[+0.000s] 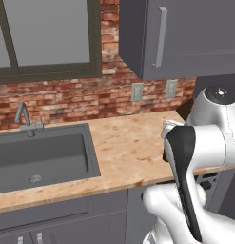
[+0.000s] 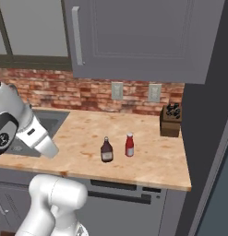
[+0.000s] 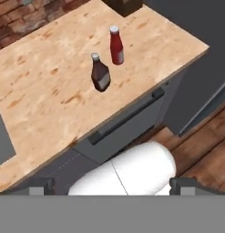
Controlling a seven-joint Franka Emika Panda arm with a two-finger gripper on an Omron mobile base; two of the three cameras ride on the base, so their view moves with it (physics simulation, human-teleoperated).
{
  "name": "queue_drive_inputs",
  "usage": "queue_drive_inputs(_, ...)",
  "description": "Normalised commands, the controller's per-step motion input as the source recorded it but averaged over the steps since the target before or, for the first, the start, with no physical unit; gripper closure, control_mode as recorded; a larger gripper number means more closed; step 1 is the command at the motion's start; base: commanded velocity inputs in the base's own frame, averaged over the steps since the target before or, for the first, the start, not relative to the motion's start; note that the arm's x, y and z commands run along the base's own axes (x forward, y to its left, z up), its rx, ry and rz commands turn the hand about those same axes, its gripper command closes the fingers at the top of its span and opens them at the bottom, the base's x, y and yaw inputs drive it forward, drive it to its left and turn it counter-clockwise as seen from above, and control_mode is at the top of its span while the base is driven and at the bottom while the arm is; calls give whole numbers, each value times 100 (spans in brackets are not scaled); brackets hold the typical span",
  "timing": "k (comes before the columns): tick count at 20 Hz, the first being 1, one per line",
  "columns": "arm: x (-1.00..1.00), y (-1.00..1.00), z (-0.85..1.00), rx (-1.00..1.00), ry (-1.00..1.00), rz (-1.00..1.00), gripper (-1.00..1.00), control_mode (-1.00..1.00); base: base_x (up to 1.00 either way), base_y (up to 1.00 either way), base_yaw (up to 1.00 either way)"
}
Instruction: Place the ketchup and ketchup from the counter to the top shelf of the fridge. If the existing items in the fridge are on the top shelf, move them to other shelves.
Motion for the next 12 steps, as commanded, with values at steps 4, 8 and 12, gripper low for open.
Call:
queue_drive_inputs(4,69,25,-31,-5,-4,-32,-100,-100,0,0,0)
queue_drive_inputs(8,63,14,-36,-3,-4,-34,-100,-100,0,0,0)
queue_drive_inputs(12,64,4,-30,-6,0,-30,-100,-100,0,0,0)
